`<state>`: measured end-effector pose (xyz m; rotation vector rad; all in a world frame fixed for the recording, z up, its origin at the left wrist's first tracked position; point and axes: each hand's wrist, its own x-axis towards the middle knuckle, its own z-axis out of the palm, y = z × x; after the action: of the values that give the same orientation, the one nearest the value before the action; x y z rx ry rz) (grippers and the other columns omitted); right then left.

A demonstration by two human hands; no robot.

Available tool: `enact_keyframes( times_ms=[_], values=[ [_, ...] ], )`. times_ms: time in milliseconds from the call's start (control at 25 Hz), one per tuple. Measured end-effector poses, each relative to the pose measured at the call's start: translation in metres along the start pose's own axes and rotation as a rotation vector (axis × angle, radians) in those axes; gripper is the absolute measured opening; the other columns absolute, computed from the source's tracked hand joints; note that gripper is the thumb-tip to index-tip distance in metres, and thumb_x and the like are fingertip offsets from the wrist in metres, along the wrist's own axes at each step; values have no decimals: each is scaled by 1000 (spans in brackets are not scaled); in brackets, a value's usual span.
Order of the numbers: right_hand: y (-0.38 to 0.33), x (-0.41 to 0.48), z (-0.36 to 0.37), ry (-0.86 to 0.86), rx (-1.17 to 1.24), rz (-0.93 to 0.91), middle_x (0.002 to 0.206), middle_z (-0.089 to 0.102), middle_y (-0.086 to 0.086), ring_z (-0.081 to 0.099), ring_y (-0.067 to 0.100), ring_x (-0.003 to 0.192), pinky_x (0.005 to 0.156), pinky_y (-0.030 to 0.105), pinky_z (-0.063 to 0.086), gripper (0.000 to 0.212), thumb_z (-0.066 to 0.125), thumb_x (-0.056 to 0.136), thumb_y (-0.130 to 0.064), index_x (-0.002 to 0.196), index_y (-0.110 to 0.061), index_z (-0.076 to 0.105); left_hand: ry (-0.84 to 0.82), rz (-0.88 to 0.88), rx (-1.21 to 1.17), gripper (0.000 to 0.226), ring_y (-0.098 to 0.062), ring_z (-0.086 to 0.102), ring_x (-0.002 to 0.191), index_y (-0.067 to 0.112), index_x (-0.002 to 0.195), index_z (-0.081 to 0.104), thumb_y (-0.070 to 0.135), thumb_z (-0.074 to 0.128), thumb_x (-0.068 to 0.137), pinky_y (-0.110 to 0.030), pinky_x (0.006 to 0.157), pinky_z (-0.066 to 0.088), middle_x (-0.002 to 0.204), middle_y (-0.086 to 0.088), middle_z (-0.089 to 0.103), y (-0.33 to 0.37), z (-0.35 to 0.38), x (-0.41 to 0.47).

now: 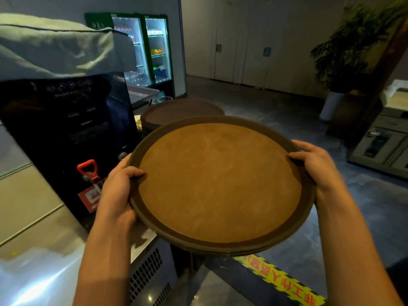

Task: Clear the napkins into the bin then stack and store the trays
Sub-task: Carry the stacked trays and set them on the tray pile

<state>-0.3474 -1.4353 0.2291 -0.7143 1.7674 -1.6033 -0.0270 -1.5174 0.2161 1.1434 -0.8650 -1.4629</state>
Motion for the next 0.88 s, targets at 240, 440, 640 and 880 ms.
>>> enact_keyframes(
  times_ms=[240,440,640,880],
  values=[
    [-25,111,40,-76,-78,-12,110,66,2,66,20,93,65,31,49,40,44,99,-8,135,-23,54,9,51,-23,59,-31,65,106,25,122,65,-3,38,78,-40,74,53,118,-13,68,8,50,103],
    [-43,196,79,-138,-86,2,101,67,-2,67,15,85,61,27,49,37,44,100,-9,132,-25,54,104,69,-28,60,-28,65,108,28,127,62,-1,39,80,-43,85,54,120,-10,67,19,78,170],
    [-47,283,113,-238,-90,33,95,67,-5,66,9,75,53,22,49,36,43,101,-10,131,-25,55,243,80,-24,57,-28,66,96,26,125,64,1,41,79,-37,70,54,114,-12,68,18,105,221],
    [-54,386,159,-470,-123,33,94,64,-3,64,11,75,47,20,51,37,40,101,-5,133,-18,54,433,126,21,34,-17,66,69,20,121,61,6,46,93,-25,55,54,99,-10,68,14,142,260]
  ],
)
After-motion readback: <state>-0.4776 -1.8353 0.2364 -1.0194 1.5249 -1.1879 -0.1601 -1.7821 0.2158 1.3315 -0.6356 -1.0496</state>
